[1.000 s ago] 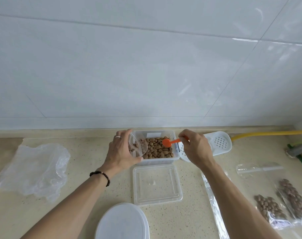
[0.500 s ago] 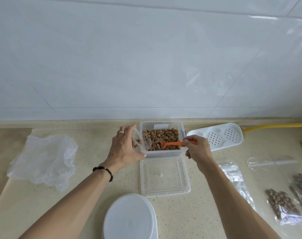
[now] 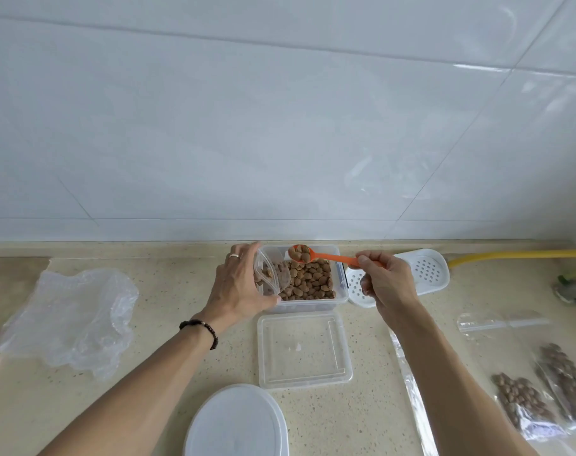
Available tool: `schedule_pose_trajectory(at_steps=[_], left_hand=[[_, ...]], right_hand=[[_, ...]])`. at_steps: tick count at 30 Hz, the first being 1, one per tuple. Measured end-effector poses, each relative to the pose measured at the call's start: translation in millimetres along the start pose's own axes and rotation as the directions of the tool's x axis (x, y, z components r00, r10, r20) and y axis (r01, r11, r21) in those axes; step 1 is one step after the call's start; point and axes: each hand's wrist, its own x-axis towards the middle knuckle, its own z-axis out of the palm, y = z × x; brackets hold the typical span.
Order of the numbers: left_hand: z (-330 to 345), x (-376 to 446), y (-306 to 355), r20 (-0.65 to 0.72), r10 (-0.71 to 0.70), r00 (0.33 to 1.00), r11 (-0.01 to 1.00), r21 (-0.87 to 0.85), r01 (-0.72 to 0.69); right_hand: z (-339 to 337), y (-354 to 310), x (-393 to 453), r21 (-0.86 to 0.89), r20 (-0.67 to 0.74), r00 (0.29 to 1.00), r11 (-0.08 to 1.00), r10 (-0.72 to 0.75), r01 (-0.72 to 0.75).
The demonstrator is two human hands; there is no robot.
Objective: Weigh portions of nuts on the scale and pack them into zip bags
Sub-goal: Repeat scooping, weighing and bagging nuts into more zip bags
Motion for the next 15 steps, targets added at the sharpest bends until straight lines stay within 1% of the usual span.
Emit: schedule_pose_trajectory(at_steps=[3, 6, 8, 9, 11, 12, 13, 15], left_hand=[[1.3, 5.8, 4.7, -0.002, 0.004, 1.0, 1.0, -0.003, -0.004], [0.8, 9.9, 10.0, 0.005, -0.001, 1.0, 1.0, -0.017, 0.001], [-0.8, 10.2, 13.0, 0.001, -0.007, 1.0, 0.999, -0.032, 0.007], [-1.9, 9.6, 13.8, -0.004, -0.007, 1.0, 0.999, -0.038, 0.006], [-4.1, 7.7, 14.6, -0.014, -0.008, 1.0, 0.998, -0.059, 0.008], [-5.6, 6.8, 14.9, -0.015, -0.015, 1.0, 0.997, -0.076, 0.014], [-7.6, 6.0, 15.4, -0.014, -0.025, 1.0, 0.995, -0.099, 0.024], [-12.1, 4.4, 16.2, -0.016, -0.037, 0.999, 0.988, -0.148, 0.034]], right_hand=[[4.1, -22.7, -6.6, -0.054, 0.039, 0.995, 0.994, -0.09, 0.092], [16.3, -37.3, -14.9, -0.213, 0.097, 0.977, 0.955, -0.19, 0.206], [27.1, -41.7, -21.4, -0.376, 0.164, 0.937, 0.859, -0.308, 0.348], [32.4, -43.2, -24.8, -0.429, 0.227, 0.905, 0.798, -0.359, 0.424], [40.0, -45.9, -32.4, -0.459, 0.363, 0.83, 0.694, -0.423, 0.555], [41.6, -48.0, -35.2, -0.46, 0.404, 0.798, 0.655, -0.447, 0.599], [41.9, -51.3, -37.3, -0.456, 0.419, 0.779, 0.634, -0.467, 0.625], [40.2, -59.1, -39.4, -0.447, 0.406, 0.768, 0.625, -0.496, 0.64]])
